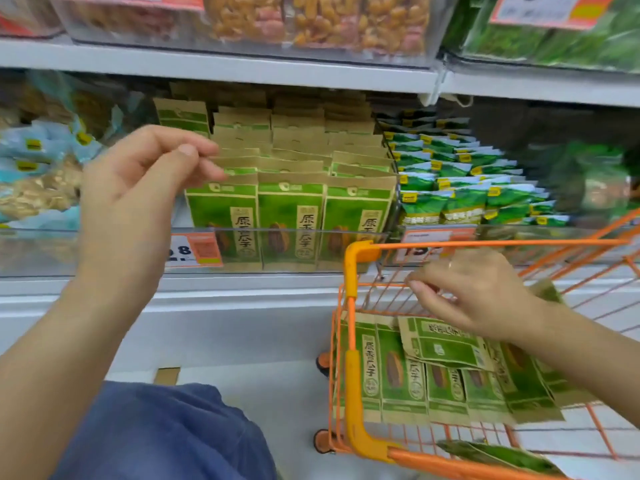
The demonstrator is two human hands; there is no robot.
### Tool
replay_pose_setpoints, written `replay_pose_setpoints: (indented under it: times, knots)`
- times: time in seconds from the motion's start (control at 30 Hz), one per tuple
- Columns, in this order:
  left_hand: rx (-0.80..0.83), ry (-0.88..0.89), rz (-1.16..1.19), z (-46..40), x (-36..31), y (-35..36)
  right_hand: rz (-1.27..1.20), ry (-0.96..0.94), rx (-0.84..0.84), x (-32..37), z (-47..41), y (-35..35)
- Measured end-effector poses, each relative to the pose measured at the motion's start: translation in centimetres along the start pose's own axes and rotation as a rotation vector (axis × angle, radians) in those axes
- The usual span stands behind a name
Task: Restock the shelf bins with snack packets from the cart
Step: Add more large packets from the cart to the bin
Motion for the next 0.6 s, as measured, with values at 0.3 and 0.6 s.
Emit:
replay_pose_setpoints:
  times: [0.3, 0.6]
  knots:
    - [1.019, 0.306, -0.461, 9.0, 2.0, 17.6, 0.493, 0.276, 1.167, -6.3, 10.0, 5.8]
    - [1.095, 0.220, -0.717, 9.7, 2.9, 18.8, 0.500, 0.337, 1.103, -7.1, 10.6, 11.3]
Point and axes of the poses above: each hand's wrist, its own z-axis away from the middle knuckle, its own y-axis out of the palm, x = y × z, the point moved 2 cm from there along -z, towards the middle knuckle, and after that the axes turned 11 degrees about y, right-handed, at the moved point
